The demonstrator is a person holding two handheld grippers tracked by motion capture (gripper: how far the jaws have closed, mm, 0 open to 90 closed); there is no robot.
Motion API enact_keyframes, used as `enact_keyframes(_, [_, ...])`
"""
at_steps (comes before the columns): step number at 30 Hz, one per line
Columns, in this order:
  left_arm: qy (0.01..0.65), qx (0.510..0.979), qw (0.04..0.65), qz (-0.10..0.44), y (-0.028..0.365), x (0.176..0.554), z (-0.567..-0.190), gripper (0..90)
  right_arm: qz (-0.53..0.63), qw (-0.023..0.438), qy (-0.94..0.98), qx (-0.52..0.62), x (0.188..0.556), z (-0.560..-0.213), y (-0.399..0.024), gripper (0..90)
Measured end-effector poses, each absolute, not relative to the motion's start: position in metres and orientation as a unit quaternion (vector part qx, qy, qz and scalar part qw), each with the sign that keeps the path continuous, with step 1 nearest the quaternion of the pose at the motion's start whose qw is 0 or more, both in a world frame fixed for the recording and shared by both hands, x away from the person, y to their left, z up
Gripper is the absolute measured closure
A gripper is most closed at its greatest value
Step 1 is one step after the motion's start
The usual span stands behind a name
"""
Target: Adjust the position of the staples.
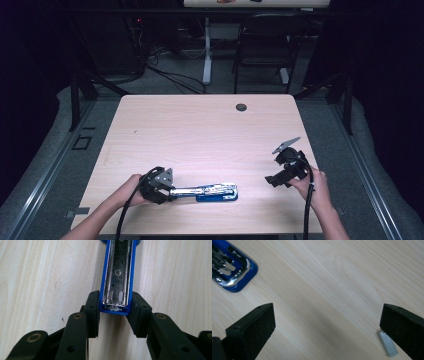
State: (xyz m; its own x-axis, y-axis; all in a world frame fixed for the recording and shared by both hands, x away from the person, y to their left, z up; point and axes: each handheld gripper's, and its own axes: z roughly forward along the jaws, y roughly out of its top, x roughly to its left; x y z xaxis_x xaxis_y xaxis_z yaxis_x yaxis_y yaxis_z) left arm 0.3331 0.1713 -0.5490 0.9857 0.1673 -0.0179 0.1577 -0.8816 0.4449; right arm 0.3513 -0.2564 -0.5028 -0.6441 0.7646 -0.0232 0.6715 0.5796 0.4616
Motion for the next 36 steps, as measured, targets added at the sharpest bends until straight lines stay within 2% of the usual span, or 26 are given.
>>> enact_keyframes(8, [0.080, 0.971, 0.225, 0.009, 0.171, 0.333, -0.549, 64.9, 0.224, 0.124, 0.866, 0.429, 0.359, -0.499, -0.275, 0.4])
enact_keyframes(10, [0.080, 0.971, 0.226, 0.009, 0.171, 0.333, -0.549, 64.8, 0.233, 0.131, 0.860, 0.434, 0.359, -0.496, -0.280, 6.3])
enact_keyframes(16, [0.080, 0.971, 0.226, 0.009, 0.171, 0.333, -0.549, 64.9, 0.228, 0.140, 0.855, 0.443, 0.363, -0.496, -0.289, 14.5])
enact_keyframes(18, [0.079, 0.971, 0.227, 0.009, 0.171, 0.333, -0.549, 64.9, 0.225, 0.136, 0.854, 0.449, 0.366, -0.500, -0.292, 15.8])
enact_keyframes(22, [0.079, 0.971, 0.227, 0.009, 0.171, 0.333, -0.549, 64.9, 0.208, 0.134, 0.851, 0.464, 0.372, -0.507, -0.301, 26.4])
enact_keyframes(28, [0.080, 0.971, 0.226, 0.008, 0.171, 0.333, -0.550, 64.9, 0.178, 0.120, 0.844, 0.492, 0.379, -0.523, -0.315, 37.8])
enact_keyframes(35, [0.079, 0.971, 0.225, 0.010, 0.170, 0.333, -0.550, 64.8, 0.154, 0.110, 0.842, 0.506, 0.388, -0.538, -0.324, 44.3])
enact_keyframes(36, [0.079, 0.971, 0.224, 0.010, 0.170, 0.333, -0.550, 64.8, 0.153, 0.108, 0.841, 0.508, 0.389, -0.541, -0.326, 47.9])
